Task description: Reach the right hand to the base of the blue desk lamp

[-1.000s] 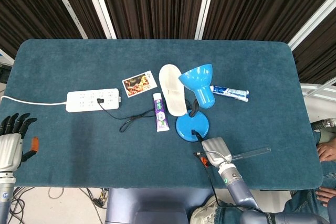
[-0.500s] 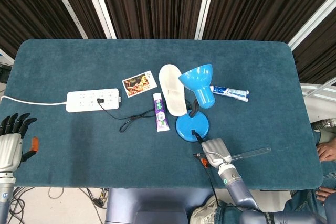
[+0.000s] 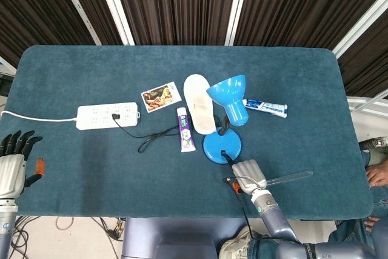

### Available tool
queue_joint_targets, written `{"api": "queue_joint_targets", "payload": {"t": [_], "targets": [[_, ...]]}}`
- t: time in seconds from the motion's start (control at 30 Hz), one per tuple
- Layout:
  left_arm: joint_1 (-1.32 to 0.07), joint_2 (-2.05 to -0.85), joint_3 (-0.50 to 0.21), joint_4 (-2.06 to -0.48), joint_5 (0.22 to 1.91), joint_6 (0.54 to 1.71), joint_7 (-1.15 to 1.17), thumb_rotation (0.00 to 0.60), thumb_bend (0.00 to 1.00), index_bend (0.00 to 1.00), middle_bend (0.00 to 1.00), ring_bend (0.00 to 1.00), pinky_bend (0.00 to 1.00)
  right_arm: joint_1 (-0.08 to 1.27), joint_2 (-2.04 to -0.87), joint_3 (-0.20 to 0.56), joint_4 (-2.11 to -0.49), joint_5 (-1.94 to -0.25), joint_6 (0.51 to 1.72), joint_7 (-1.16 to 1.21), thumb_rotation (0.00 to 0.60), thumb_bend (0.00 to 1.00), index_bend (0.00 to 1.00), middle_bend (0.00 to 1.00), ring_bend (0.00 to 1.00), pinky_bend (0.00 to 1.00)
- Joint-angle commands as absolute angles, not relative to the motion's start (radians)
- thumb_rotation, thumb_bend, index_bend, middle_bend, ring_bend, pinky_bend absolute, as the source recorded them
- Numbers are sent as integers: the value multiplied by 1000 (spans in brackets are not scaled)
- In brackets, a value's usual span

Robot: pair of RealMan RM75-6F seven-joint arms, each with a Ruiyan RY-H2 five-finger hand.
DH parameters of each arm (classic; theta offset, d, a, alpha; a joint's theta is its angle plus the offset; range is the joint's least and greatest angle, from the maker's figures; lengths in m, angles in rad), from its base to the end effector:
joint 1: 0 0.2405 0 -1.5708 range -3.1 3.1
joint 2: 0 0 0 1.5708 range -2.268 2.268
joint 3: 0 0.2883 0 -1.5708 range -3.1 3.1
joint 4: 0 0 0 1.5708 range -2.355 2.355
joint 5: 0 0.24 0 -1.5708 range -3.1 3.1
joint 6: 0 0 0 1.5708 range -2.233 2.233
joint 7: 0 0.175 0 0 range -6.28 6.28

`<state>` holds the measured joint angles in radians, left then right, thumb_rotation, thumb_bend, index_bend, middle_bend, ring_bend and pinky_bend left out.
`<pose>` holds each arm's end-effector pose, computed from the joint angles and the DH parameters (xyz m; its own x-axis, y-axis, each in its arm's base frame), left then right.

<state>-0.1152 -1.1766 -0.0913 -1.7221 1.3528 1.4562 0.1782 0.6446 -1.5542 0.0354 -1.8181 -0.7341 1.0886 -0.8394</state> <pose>-0.3343 0.2329 0.1232 0.3872 0.0130 0.9219 0.9178 0.0900 -0.3867 -0.1916 -0.2890 -0.0898 0.5440 -0.5130 0.6640 -0.8371 -0.2777 0.4713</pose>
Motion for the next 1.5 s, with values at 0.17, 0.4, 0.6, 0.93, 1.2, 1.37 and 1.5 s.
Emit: {"api": "queue_joint_targets", "payload": {"t": [0.17, 0.4, 0.6, 0.93, 1.2, 1.37, 1.5], "targets": [[-115, -1175, -92, -1722, 1349, 1454, 175, 600, 532, 219, 101, 9, 0, 647, -1547, 57, -1840, -756, 1120, -803, 600, 406, 104, 399, 480, 999], [-114, -1175, -92, -1723, 1348, 1456, 174, 600, 532, 219, 101, 10, 0, 587, -1437, 99, -1964, -858, 1223, -680, 600, 406, 70, 329, 415, 1000], [-114, -1176, -93, -1725, 1347, 1457, 180, 600, 532, 219, 101, 10, 0, 477, -1251, 40, -2098, -1005, 1352, -609, 600, 406, 46, 247, 316, 1000], [-111, -1182, -90, -1725, 1353, 1467, 194, 600, 532, 219, 101, 10, 0, 279, -1131, -96, -1969, -1295, 1487, -312, 600, 275, 0, 37, 23, 925], [-110, -1183, -90, -1724, 1354, 1470, 197, 600, 532, 219, 101, 10, 0, 160, -1202, -120, -1753, -1473, 1657, -238, 600, 225, 0, 32, 15, 0], [-110, -1183, -90, -1723, 1354, 1469, 196, 600, 532, 219, 101, 10, 0, 131, -1222, -114, -1680, -1487, 1667, -211, 600, 220, 0, 2, 0, 0], [-111, -1183, -90, -1722, 1357, 1469, 195, 600, 532, 219, 101, 10, 0, 131, -1207, -105, -1675, -1485, 1645, -199, 600, 220, 0, 1, 0, 0]]}}
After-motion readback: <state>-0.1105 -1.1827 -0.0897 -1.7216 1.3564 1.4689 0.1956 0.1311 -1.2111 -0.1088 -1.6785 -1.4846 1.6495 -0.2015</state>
